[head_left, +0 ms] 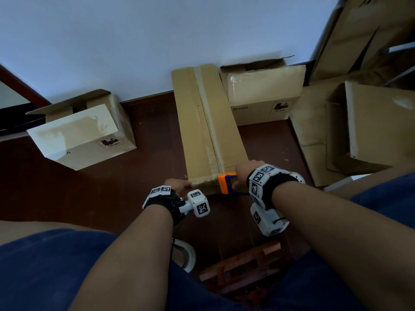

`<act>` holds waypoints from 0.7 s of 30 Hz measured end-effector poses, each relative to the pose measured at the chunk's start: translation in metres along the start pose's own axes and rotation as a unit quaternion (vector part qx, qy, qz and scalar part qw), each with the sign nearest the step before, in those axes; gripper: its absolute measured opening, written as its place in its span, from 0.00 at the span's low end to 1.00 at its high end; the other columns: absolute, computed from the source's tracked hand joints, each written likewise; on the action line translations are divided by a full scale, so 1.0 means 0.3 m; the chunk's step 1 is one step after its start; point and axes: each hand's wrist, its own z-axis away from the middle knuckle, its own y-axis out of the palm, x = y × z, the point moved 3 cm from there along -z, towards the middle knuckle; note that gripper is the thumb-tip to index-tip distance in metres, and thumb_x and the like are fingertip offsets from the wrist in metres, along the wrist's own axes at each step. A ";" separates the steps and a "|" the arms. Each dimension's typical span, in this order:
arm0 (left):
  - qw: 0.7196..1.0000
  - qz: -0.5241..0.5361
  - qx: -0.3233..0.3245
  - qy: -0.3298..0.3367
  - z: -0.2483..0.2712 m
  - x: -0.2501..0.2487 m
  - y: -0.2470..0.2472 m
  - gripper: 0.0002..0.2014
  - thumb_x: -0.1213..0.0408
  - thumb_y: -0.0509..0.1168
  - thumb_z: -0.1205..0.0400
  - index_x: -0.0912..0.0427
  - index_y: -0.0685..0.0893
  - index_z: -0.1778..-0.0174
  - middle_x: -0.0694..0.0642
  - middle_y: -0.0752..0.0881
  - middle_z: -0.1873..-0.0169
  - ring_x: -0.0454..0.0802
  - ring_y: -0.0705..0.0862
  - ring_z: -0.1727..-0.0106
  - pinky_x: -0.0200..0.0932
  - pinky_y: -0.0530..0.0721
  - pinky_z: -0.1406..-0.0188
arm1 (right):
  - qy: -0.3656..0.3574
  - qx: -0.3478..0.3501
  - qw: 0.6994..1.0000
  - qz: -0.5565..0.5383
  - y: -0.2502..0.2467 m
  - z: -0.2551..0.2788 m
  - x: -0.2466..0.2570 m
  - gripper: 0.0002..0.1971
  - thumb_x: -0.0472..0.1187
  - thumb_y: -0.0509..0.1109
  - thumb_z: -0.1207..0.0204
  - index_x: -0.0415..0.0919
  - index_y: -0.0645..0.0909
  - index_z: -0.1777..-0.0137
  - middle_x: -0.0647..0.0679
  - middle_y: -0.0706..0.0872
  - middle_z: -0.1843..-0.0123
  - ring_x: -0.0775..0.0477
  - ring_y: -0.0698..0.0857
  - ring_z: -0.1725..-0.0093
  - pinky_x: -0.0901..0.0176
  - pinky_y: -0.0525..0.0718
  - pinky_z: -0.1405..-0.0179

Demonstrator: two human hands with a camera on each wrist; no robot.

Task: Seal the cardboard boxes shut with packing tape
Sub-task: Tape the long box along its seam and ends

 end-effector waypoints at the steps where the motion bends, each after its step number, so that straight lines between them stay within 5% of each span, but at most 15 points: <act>1: 1.000 0.006 0.007 0.003 -0.004 -0.004 0.000 0.15 0.61 0.73 0.21 0.71 0.86 0.47 0.65 0.88 0.52 0.59 0.85 0.61 0.48 0.84 0.63 | 0.000 0.002 1.000 -0.001 -0.002 0.001 0.000 0.18 0.57 0.70 0.23 0.40 0.79 0.47 0.49 0.76 0.66 0.47 0.79 0.62 0.55 0.76 0.64; 4: 0.999 0.002 0.026 0.041 -0.014 -0.020 0.002 0.18 0.66 0.71 0.20 0.69 0.82 0.35 0.64 0.86 0.41 0.57 0.86 0.51 0.52 0.87 0.46 | 0.002 -0.007 1.000 -0.003 -0.001 -0.005 -0.004 0.18 0.57 0.70 0.24 0.41 0.78 0.52 0.50 0.77 0.66 0.49 0.78 0.67 0.56 0.75 0.67; 6: 0.983 -0.138 -0.042 0.115 0.003 -0.051 -0.012 0.19 0.62 0.73 0.23 0.63 0.81 0.37 0.57 0.83 0.43 0.55 0.84 0.46 0.48 0.84 0.44 | 0.002 -0.022 1.000 -0.001 0.003 -0.008 -0.008 0.18 0.58 0.71 0.25 0.42 0.78 0.54 0.50 0.77 0.67 0.51 0.76 0.70 0.57 0.75 0.70; 9: 0.908 -0.256 -0.136 0.302 0.052 -0.123 -0.006 0.14 0.62 0.71 0.21 0.56 0.75 0.44 0.51 0.72 0.47 0.52 0.80 0.51 0.44 0.79 0.52 | 0.005 -0.040 0.999 0.004 0.016 -0.010 -0.014 0.17 0.58 0.70 0.24 0.42 0.79 0.54 0.50 0.79 0.66 0.51 0.77 0.70 0.59 0.74 0.74; 11: 0.838 -0.358 -0.062 0.407 0.080 -0.152 0.055 0.07 0.64 0.67 0.19 0.53 0.75 0.51 0.48 0.75 0.52 0.52 0.81 0.51 0.42 0.76 0.54 | 0.009 -0.045 0.999 0.003 0.023 -0.008 -0.018 0.17 0.58 0.70 0.25 0.43 0.79 0.56 0.50 0.79 0.66 0.50 0.77 0.70 0.60 0.73 0.76; 14: 0.758 -0.480 0.042 0.441 0.086 -0.152 0.134 0.06 0.65 0.67 0.19 0.56 0.80 0.49 0.49 0.78 0.51 0.52 0.80 0.48 0.40 0.75 0.52 | 0.010 -0.058 0.998 0.000 0.027 -0.008 -0.026 0.17 0.58 0.70 0.26 0.43 0.80 0.58 0.50 0.80 0.67 0.50 0.78 0.71 0.61 0.72 0.77; 18: 0.761 -0.490 0.040 0.423 0.066 -0.147 0.174 0.08 0.68 0.65 0.21 0.59 0.80 0.47 0.55 0.80 0.46 0.54 0.79 0.45 0.53 0.80 0.44 | 0.021 -0.057 0.998 -0.015 0.037 -0.011 -0.042 0.17 0.58 0.70 0.26 0.43 0.80 0.58 0.49 0.80 0.65 0.49 0.79 0.70 0.61 0.74 0.76; 21: 0.782 -0.461 0.012 0.419 0.061 -0.140 0.191 0.06 0.71 0.64 0.22 0.58 0.78 0.52 0.55 0.80 0.49 0.54 0.79 0.48 0.50 0.80 0.47 | 0.021 -0.051 0.998 -0.013 0.044 -0.022 -0.054 0.20 0.60 0.70 0.26 0.42 0.83 0.52 0.48 0.82 0.61 0.46 0.81 0.65 0.58 0.76 0.72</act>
